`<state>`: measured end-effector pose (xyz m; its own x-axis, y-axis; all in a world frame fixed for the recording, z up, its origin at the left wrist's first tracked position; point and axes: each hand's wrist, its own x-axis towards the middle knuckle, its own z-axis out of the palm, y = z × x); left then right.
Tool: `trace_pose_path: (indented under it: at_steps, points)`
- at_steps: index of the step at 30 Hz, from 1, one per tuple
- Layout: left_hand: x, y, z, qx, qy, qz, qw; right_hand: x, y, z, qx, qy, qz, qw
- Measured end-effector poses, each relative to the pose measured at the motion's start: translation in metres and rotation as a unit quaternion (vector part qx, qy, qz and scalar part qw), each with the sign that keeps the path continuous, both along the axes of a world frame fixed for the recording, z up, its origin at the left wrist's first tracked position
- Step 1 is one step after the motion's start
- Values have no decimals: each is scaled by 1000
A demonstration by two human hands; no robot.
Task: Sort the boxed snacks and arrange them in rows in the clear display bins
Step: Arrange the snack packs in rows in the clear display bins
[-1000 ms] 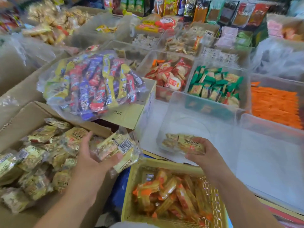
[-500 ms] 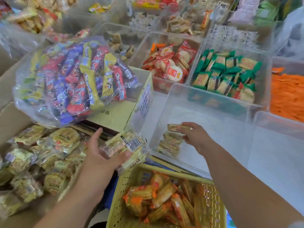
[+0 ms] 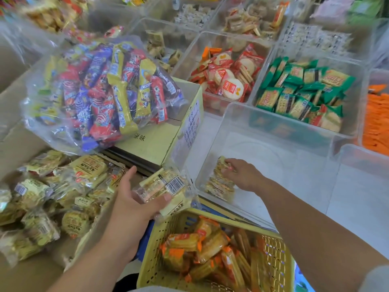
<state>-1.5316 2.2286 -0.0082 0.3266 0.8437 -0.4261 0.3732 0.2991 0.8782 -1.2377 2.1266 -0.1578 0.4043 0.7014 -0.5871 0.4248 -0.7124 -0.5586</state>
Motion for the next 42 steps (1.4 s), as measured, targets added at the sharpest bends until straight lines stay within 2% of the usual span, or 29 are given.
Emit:
trace_pose_path:
  at_steps: [8, 15, 18, 20, 22, 24, 28, 32, 34, 37, 40, 42]
  points:
    - [-5, -4, 3, -57, -41, 7, 998, -5, 7, 10, -50, 20, 75, 996]
    - [-9, -7, 7, -152, -118, 39, 981, -14, 3, 38, -25, -22, 13, 999]
    - [-10, -6, 10, -194, -153, 50, 968, -29, -5, 74, 66, -49, -13, 997]
    - [-10, -7, 14, -237, -186, 69, 951, -47, -14, 105, 177, 40, -20, 983]
    - [-10, -8, 19, -279, -222, 58, 932, -68, -29, 136, 269, 143, 33, 952]
    - [-11, -9, 22, -306, -243, 36, 920, -86, -41, 151, 329, 132, 93, 930]
    - [-11, -16, 22, -329, -212, -4, 920, -108, -46, 158, 379, 57, 72, 921]
    - [-5, -22, 22, -289, -186, 22, 939, -112, -50, 158, 380, 63, 55, 921]
    - [-5, -18, 21, -269, -191, 75, 941, -113, -53, 157, 380, 88, 20, 921]
    - [-8, -11, 22, -257, -213, 158, 930, -117, -57, 155, 367, 138, -110, 913]
    - [-12, -13, 20, -209, -175, 158, 949, -122, -62, 153, 341, 269, -253, 864]
    - [-11, -17, 20, -176, -140, 138, 965, -124, -64, 151, 317, 367, -305, 820]
